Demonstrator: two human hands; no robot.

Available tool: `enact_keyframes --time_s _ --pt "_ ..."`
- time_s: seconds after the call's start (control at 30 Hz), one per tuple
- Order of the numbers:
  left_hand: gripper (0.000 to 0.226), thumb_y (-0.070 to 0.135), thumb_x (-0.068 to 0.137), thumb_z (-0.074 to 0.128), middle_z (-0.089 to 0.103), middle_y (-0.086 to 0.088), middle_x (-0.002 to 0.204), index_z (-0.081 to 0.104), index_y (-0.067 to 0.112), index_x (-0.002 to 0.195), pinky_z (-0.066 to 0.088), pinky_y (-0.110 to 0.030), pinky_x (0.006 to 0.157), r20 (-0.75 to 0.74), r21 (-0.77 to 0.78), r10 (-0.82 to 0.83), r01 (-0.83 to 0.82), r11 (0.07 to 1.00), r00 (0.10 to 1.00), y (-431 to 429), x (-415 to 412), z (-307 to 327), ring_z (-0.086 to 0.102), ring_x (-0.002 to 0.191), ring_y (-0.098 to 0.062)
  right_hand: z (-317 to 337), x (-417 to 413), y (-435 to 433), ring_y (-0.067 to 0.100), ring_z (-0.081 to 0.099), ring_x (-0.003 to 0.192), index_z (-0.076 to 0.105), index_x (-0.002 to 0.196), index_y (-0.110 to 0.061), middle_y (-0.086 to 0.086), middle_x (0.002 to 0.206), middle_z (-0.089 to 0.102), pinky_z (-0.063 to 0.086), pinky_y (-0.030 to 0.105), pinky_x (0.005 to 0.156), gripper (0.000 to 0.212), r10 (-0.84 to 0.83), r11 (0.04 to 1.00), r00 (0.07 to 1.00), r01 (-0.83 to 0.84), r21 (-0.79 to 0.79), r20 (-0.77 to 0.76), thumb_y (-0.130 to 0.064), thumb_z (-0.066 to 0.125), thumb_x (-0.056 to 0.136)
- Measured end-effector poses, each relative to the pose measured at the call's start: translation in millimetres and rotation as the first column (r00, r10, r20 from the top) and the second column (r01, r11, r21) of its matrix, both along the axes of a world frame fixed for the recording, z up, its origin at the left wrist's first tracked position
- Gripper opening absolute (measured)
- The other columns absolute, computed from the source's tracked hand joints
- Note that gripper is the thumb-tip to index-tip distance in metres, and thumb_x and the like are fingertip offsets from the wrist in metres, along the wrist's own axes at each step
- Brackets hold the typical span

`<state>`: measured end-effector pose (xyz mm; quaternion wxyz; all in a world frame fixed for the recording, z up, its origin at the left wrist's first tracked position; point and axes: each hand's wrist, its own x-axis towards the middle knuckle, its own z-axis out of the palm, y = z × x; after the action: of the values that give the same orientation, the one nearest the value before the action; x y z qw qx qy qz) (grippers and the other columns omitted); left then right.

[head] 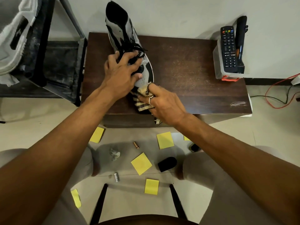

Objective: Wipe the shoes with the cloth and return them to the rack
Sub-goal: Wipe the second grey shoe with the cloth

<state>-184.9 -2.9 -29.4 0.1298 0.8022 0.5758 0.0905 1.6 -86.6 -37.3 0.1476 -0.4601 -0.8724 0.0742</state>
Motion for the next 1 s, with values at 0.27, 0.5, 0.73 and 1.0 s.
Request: enact_keyframes --time_s 0.27,0.5,0.73,1.0 --pt "0.053 0.041 0.103 0.052 0.029 -0.002 0.163 0.046 0.022 0.152 0.018 -0.049 0.119 0.001 0.020 -0.060 0.060 0.998 0.998 7.1 -3.6 -7.9 0.021 0.143 -0.051 11.1 12.5 10.6 0.027 0.065 0.083 0.073 0.123 -0.015 0.010 0.103 0.062 0.059 0.039 0.061 0.041 -0.113 0.991 0.967 0.125 0.040 -0.227 -0.014 0.075 0.082" --pt "0.057 0.046 0.102 0.049 0.027 0.003 0.164 0.044 0.022 0.153 0.004 -0.035 0.119 0.136 -0.049 -0.052 0.059 0.997 0.989 2.8 -4.8 -0.6 0.014 0.145 -0.044 12.9 15.6 16.7 0.017 0.064 0.078 0.079 0.109 -0.015 -0.005 0.099 0.062 0.056 0.033 0.065 0.030 -0.115 0.991 0.941 0.087 -0.104 -0.318 -0.027 0.067 0.085" --pt "0.103 0.051 0.084 0.077 0.011 0.010 0.168 0.014 0.030 0.163 0.009 -0.042 0.123 0.273 -0.168 -0.031 0.079 0.983 0.962 -4.2 -10.3 14.1 -0.001 0.151 -0.035 28.9 20.0 62.0 0.015 0.060 0.096 0.071 0.127 -0.015 0.003 0.108 0.056 0.055 0.032 0.087 0.039 -0.313 0.947 0.856 0.251 -0.198 -0.411 -0.009 0.065 0.089" --pt "0.109 0.055 0.081 0.078 0.014 0.009 0.169 0.012 0.027 0.164 0.013 -0.040 0.123 0.228 -0.182 -0.003 0.046 0.982 0.974 -1.8 -9.4 14.1 0.003 0.150 -0.034 30.2 0.5 79.7 0.025 0.063 0.098 0.075 0.113 -0.017 0.001 0.119 0.057 0.053 0.038 0.077 0.028 -0.137 0.963 0.988 0.114 -0.246 -0.077 -0.018 0.057 0.091"
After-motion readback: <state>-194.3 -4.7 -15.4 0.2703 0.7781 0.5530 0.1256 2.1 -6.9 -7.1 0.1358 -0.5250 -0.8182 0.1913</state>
